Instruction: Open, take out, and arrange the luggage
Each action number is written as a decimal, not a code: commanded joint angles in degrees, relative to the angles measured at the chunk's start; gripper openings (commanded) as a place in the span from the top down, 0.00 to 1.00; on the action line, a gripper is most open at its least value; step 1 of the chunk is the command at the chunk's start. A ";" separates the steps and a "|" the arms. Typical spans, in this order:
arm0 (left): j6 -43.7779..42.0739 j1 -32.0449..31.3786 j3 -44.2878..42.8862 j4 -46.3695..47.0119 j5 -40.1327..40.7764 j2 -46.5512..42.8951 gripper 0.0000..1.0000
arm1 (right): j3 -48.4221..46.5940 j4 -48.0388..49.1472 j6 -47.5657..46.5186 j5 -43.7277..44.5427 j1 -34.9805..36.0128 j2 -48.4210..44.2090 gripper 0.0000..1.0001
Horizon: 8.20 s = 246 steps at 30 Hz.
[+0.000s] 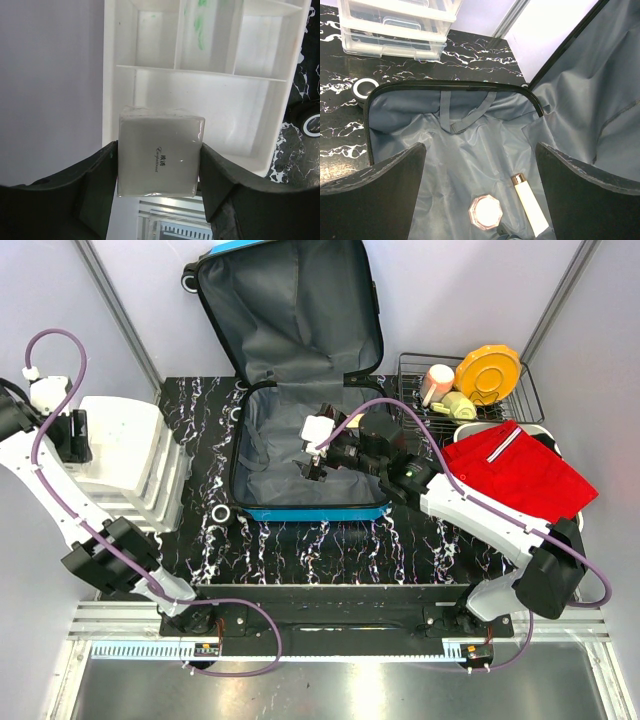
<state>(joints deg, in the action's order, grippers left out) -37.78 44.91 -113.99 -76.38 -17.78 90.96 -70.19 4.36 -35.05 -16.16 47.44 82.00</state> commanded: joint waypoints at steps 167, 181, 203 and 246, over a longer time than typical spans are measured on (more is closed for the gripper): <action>-9.77 -74.79 73.74 113.20 -5.86 -42.35 0.20 | -35.19 17.35 105.19 -61.36 -13.16 25.67 0.81; -12.58 -75.14 71.37 108.21 -7.44 -43.32 0.51 | -36.06 15.07 104.31 -60.22 -13.25 25.93 0.58; 10.37 -45.03 22.69 7.77 -4.62 -26.28 0.84 | -43.80 -20.71 69.59 -39.47 -28.81 25.41 0.01; -2.12 -7.02 6.51 -1.40 3.19 -4.21 0.01 | -43.53 -25.00 66.17 -41.50 -28.81 24.87 0.00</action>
<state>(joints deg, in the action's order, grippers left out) -39.11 37.56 -102.04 -78.04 -14.85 87.24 -111.61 -18.70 34.04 -59.11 18.37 109.65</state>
